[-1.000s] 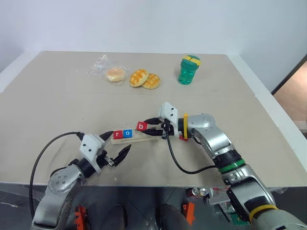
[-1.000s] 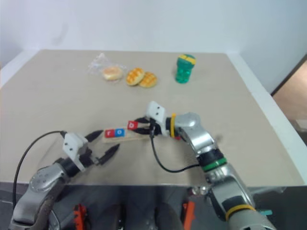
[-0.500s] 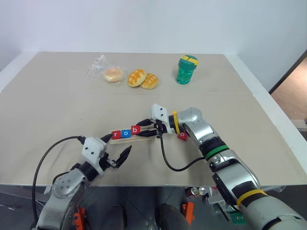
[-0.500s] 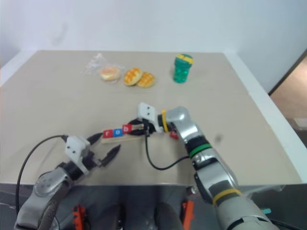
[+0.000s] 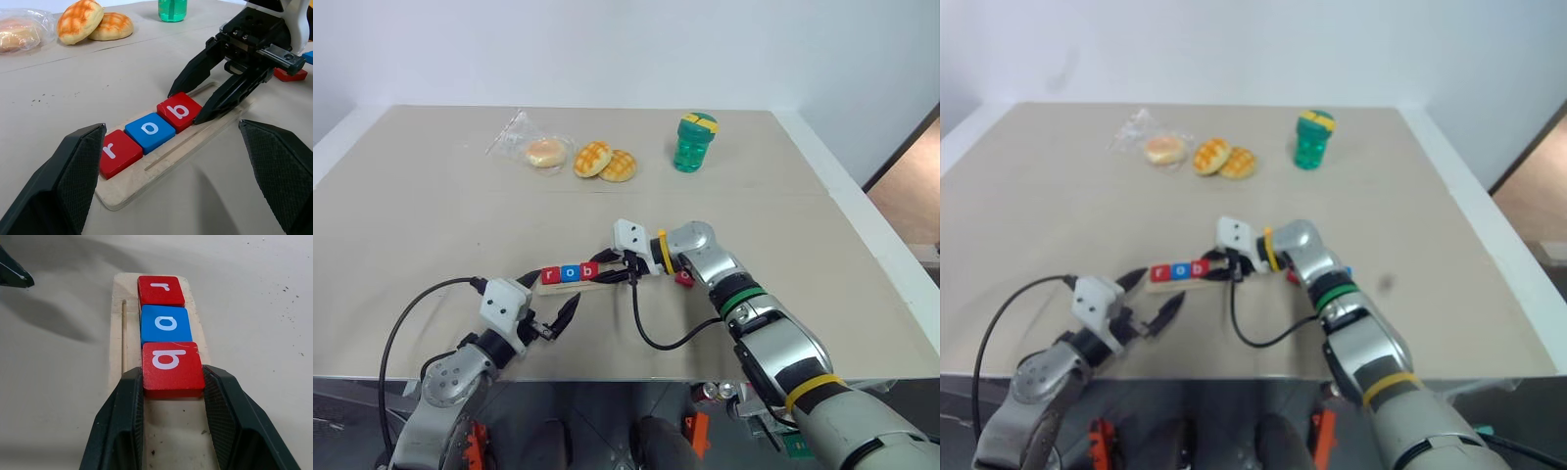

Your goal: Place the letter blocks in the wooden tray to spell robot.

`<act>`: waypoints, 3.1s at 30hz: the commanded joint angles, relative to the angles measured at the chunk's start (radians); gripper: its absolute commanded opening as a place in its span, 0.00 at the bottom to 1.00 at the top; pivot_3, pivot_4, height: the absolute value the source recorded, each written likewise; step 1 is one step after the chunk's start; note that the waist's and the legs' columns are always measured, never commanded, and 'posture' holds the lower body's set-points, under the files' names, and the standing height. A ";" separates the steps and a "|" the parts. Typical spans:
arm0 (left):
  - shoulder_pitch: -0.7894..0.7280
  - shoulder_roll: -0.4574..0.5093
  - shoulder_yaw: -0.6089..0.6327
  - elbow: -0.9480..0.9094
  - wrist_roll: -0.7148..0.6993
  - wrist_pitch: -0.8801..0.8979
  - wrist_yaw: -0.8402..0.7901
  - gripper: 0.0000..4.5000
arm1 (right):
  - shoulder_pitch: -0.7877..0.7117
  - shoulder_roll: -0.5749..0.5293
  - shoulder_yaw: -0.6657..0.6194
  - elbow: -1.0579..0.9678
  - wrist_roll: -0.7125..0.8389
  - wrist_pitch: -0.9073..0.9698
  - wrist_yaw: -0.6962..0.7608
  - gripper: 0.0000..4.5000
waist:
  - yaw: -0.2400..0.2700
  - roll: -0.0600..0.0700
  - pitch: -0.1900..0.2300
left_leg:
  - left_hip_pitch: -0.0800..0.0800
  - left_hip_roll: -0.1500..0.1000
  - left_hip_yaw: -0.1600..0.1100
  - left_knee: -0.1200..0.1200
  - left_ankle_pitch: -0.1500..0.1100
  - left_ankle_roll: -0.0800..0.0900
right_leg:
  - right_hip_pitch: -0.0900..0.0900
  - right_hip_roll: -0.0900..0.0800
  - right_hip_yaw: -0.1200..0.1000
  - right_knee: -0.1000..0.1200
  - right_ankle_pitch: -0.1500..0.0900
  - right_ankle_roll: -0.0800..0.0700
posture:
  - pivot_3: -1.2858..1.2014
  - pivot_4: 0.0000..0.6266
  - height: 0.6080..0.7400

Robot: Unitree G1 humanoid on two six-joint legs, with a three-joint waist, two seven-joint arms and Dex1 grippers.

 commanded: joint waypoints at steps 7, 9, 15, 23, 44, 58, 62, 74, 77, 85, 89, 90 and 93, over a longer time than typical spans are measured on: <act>0.005 0.002 -0.001 -0.037 0.013 -0.007 0.012 1.00 | -0.056 0.030 -0.022 0.052 -0.024 -0.038 0.018 0.37 | 0.000 0.000 0.000 | 0.000 0.000 0.000 0.000 0.000 0.000 | 0.000 0.000 0.000 0.000 0.000 0.000 | 0.52 0.24 1.00; 0.009 0.002 0.001 -0.038 0.012 -0.006 0.012 1.00 | -0.048 0.034 -0.025 0.039 -0.016 -0.019 0.035 0.37 | 0.000 0.000 0.000 | 0.000 0.000 0.000 0.000 0.000 0.000 | 0.000 0.000 0.000 0.000 0.000 0.000 | 0.52 0.24 1.00; 0.011 0.002 0.001 -0.037 0.013 -0.005 0.014 1.00 | -0.006 0.032 -0.017 0.003 -0.025 0.016 0.046 0.37 | 0.000 0.000 0.000 | 0.000 0.001 0.000 0.000 0.000 0.000 | 0.000 0.000 -0.001 0.000 0.000 -0.001 | 0.52 0.24 1.00; 0.023 0.017 -0.002 -0.037 -0.038 -0.016 -0.049 1.00 | 0.035 0.032 -0.016 -0.066 -0.032 0.145 0.021 0.37 | 0.000 0.000 0.000 | 0.000 0.001 0.000 0.000 0.000 0.000 | 0.000 0.000 -0.001 0.000 -0.001 -0.001 | 0.52 0.24 1.00; 0.027 0.092 0.010 -0.007 -0.088 -0.009 -0.171 1.00 | 0.167 0.004 0.014 -0.404 -0.031 0.437 0.011 0.70 | -0.001 0.000 0.000 | 0.002 0.002 0.000 -0.003 0.000 -0.001 | 0.000 0.001 -0.002 0.000 -0.003 -0.004 | 0.52 0.24 1.00; 0.022 0.128 0.039 -0.026 -0.122 -0.012 -0.211 1.00 | 0.157 -0.046 -0.103 -0.617 0.107 0.697 -0.031 0.98 | 0.001 0.001 0.001 | 0.001 0.003 -0.001 -0.002 0.000 -0.001 | -0.002 0.003 -0.002 0.001 -0.005 -0.009 | 0.52 0.24 1.00; 0.011 0.168 0.035 -0.028 -0.138 -0.007 -0.258 1.00 | 0.207 -0.093 -0.173 -0.834 0.221 0.882 -0.043 0.98 | 0.000 0.001 0.001 | -0.001 0.003 -0.001 -0.003 -0.001 -0.002 | -0.003 0.002 -0.002 0.001 -0.004 -0.004 | 0.52 0.24 1.00; -0.086 0.304 -0.054 -0.004 -0.147 0.002 -0.466 1.00 | 0.499 -0.279 -0.415 -1.059 0.236 0.831 -0.331 0.98 | 0.000 0.002 0.001 | -0.003 -0.003 -0.003 -0.007 -0.002 -0.004 | -0.003 -0.002 -0.002 0.000 -0.011 0.000 | 0.52 0.24 1.00; -0.110 0.302 -0.059 0.019 -0.145 0.001 -0.484 1.00 | 0.569 -0.321 -0.412 -1.084 0.244 0.814 -0.328 0.98 | -0.007 0.002 0.002 | -0.002 -0.002 0.000 -0.008 -0.003 -0.004 | -0.004 -0.001 0.001 0.000 -0.011 0.001 | 0.52 0.24 1.00; -0.146 0.289 -0.077 0.051 -0.148 0.004 -0.502 1.00 | 0.623 -0.368 -0.386 -1.091 0.273 0.796 -0.305 0.98 | -0.006 0.003 0.002 | -0.001 -0.002 -0.002 -0.007 -0.003 -0.004 | -0.003 0.000 0.000 0.001 -0.011 0.001 | 0.52 0.24 1.00; -0.167 0.287 -0.087 0.050 -0.161 0.019 -0.518 1.00 | 0.627 -0.381 -0.351 -1.056 0.255 0.749 -0.291 0.98 | -0.005 0.003 0.002 | -0.001 -0.003 -0.002 -0.007 -0.003 -0.004 | -0.002 -0.001 0.000 0.001 -0.011 0.001 | 0.52 0.24 1.00; -0.174 0.286 -0.089 0.050 -0.161 0.021 -0.520 1.00 | 0.628 -0.385 -0.341 -1.045 0.249 0.736 -0.287 0.98 | -0.004 0.003 0.002 | -0.001 -0.003 -0.002 -0.007 -0.003 -0.004 | -0.002 -0.001 0.000 0.001 -0.011 0.001 | 0.52 0.24 1.00; -0.187 0.283 -0.091 0.052 -0.158 0.025 -0.522 1.00 | 0.638 -0.401 -0.308 -1.005 0.221 0.675 -0.267 0.98 | -0.001 0.003 0.002 | -0.001 -0.003 -0.002 -0.007 -0.003 -0.004 | -0.002 -0.001 0.000 0.001 -0.011 0.001 | 0.52 0.24 1.00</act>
